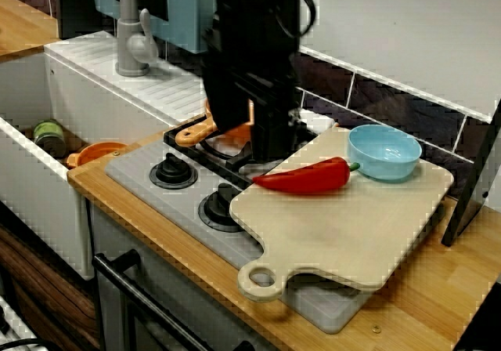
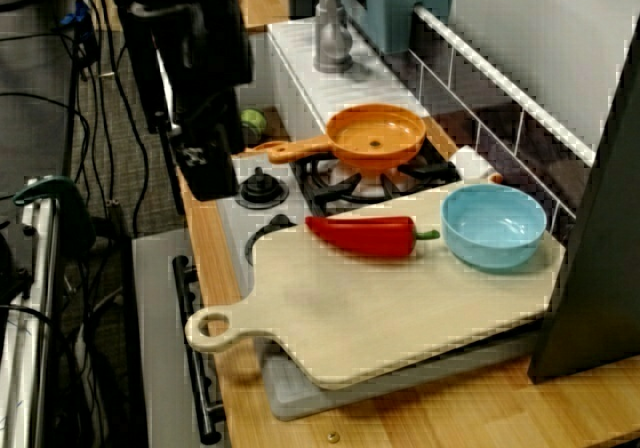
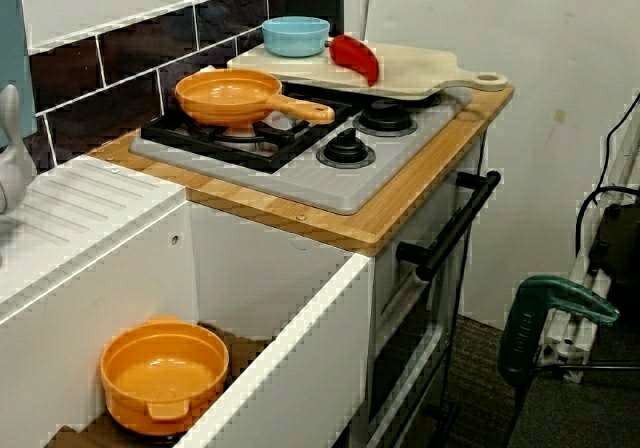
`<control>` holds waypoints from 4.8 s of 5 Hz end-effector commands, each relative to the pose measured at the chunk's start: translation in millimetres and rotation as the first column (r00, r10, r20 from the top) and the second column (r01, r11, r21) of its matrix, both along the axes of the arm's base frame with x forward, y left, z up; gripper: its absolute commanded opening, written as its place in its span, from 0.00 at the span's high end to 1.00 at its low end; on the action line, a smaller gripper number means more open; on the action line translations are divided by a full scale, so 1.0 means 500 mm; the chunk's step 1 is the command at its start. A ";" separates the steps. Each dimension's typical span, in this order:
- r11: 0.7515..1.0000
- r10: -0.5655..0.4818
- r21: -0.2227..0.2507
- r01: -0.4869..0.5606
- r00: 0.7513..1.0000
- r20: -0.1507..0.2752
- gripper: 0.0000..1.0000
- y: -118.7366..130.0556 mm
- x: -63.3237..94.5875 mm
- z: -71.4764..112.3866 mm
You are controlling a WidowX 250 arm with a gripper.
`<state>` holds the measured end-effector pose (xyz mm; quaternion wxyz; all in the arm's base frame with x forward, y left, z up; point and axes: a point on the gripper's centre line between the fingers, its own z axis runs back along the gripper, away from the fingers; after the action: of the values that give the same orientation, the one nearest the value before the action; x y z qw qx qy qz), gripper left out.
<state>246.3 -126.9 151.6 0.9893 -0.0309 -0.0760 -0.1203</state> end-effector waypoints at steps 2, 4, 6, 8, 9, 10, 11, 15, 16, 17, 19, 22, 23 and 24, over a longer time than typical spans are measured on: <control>0.998 -0.044 -0.036 0.048 0.993 0.107 0.00 0.012 0.167 0.008; 0.995 -0.097 -0.007 0.099 0.989 0.111 0.00 -0.006 0.177 -0.013; 0.988 -0.154 -0.004 0.155 0.983 0.097 0.00 -0.017 0.181 -0.022; 0.989 -0.144 0.038 0.140 0.983 0.111 0.00 -0.024 0.200 -0.051; 0.989 -0.144 0.038 0.140 0.983 0.111 0.00 -0.024 0.200 -0.051; 0.989 -0.144 0.038 0.140 0.983 0.111 0.00 -0.024 0.200 -0.051; 0.989 -0.144 0.038 0.140 0.983 0.111 0.00 -0.024 0.200 -0.051; 0.988 -0.149 0.048 0.144 0.983 0.111 0.00 -0.028 0.209 -0.052; 0.987 -0.158 0.054 0.152 0.980 0.123 0.00 -0.036 0.226 -0.041; 0.984 -0.169 0.077 0.160 0.977 0.133 0.00 -0.029 0.233 -0.052; 0.975 -0.200 0.123 0.186 0.974 0.111 0.00 -0.032 0.221 -0.091; 0.975 -0.180 0.150 0.166 0.980 0.082 0.00 -0.028 0.224 -0.120; 0.975 -0.175 0.148 0.164 0.982 0.068 0.00 -0.025 0.225 -0.124; 0.973 -0.186 0.148 0.176 0.981 0.061 0.00 -0.028 0.210 -0.129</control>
<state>351.4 -133.4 69.6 0.9742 0.0414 -0.0765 -0.2081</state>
